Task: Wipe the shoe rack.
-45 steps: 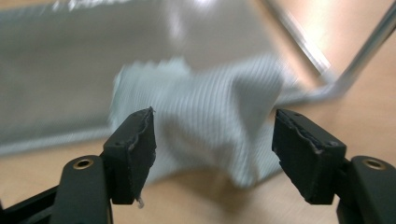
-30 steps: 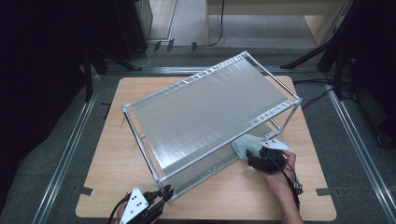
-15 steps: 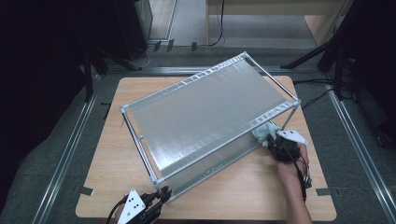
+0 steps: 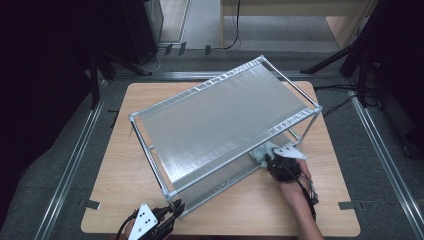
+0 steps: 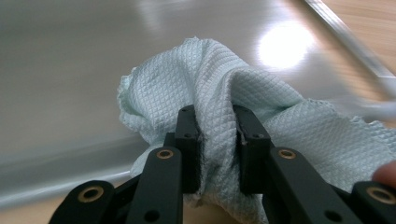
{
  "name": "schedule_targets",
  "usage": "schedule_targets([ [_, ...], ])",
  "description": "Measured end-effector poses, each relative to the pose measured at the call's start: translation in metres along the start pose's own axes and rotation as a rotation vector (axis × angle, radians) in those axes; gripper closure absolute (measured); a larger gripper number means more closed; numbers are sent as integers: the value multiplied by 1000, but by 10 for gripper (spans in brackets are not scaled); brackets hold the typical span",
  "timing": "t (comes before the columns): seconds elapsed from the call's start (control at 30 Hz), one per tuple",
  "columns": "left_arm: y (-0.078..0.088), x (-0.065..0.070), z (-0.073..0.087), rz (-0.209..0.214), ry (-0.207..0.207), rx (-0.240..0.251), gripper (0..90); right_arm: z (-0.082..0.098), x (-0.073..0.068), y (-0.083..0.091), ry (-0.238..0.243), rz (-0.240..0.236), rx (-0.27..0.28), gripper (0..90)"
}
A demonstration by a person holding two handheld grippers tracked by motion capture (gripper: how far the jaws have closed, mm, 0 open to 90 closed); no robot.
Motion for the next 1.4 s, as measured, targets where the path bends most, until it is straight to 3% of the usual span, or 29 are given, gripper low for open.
schedule_targets([
  [0.03, -3, 3, 0, 8, 3, 0, 797, 1, -22, 2, 19, -58, -11, 747],
  [0.1, -6, 6, 0, 13, -4, -2, 798, 2, -48, 4, 38, -138, -21, 747],
  [0.13, -6, 6, 0, 13, -4, -2, 798, 2, -48, 4, 38, -138, -21, 747],
  [0.17, -10, 10, 0, 19, -3, -2, 798, 3, -62, 5, 41, -177, -25, 748],
  [0.2, -11, 11, 0, 22, -5, -4, 798, 6, -91, 7, 29, -261, -31, 750],
  [0.33, -16, 17, 0, 27, -28, -4, 800, 14, -147, 16, 27, -440, -51, 751],
  [0.4, -16, 17, 0, 27, -34, -7, 801, 17, -167, 21, 34, -513, -60, 750],
  [0.47, -16, 17, -1, 26, -34, -10, 801, 18, -174, 23, 55, -537, -57, 750],
  [0.53, -16, 17, -1, 24, -33, -11, 801, 16, -168, 21, 71, -536, -53, 751],
  [0.57, -16, 17, 0, 24, -31, -10, 801, 15, -161, 19, 74, -512, -52, 752],
  [0.6, -16, 17, 0, 24, -30, -11, 801, 13, -152, 16, 96, -475, -47, 753],
  [0.67, -15, 17, 0, 24, -31, -11, 801, 9, -128, 10, 83, -384, -38, 752],
  [0.83, -15, 16, 0, 27, -31, -11, 801, -2, -47, 3, -29, -122, -20, 751],
  [0.93, -15, 15, 0, 30, -30, -8, 801, -4, -3, 7, -103, -2, -2, 751],
  [1.0, -15, 16, 1, 28, -28, -6, 802, -2, 15, 9, -144, 37, 0, 751],
  [1.03, -15, 16, 1, 27, -29, -5, 801, 0, 19, 9, -159, 32, -9, 751],
  [1.1, -15, 16, 1, 25, -31, -6, 802, 3, 12, 8, -160, 12, -31, 752],
  [1.13, -15, 16, 1, 22, -30, -5, 802, 5, 2, 6, -149, -6, -45, 755],
  [1.17, -15, 15, 0, 21, -28, -7, 802, 6, -8, 6, -125, 10, -37, 756],
  [1.27, -15, 15, 1, 19, -27, -7, 802, 6, -36, 4, -113, -72, -50, 756],
  [1.33, -16, 16, 1, 15, -28, -8, 801, 8, -54, 4, -66, -96, -53, 756],
  [1.4, -17, 17, 1, 2, -32, -8, 803, 8, -72, 5, -56, -133, -61, 756],
])
Point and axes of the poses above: each handheld gripper's, and its own axes: y roughly backward along the jaws, z roughly out of its underside, x roughly to its right, the point moved 2 cm from there along -y, roughly forward along the jaws, and after that the axes turned 14 degrees about x, right-handed, at the moved point
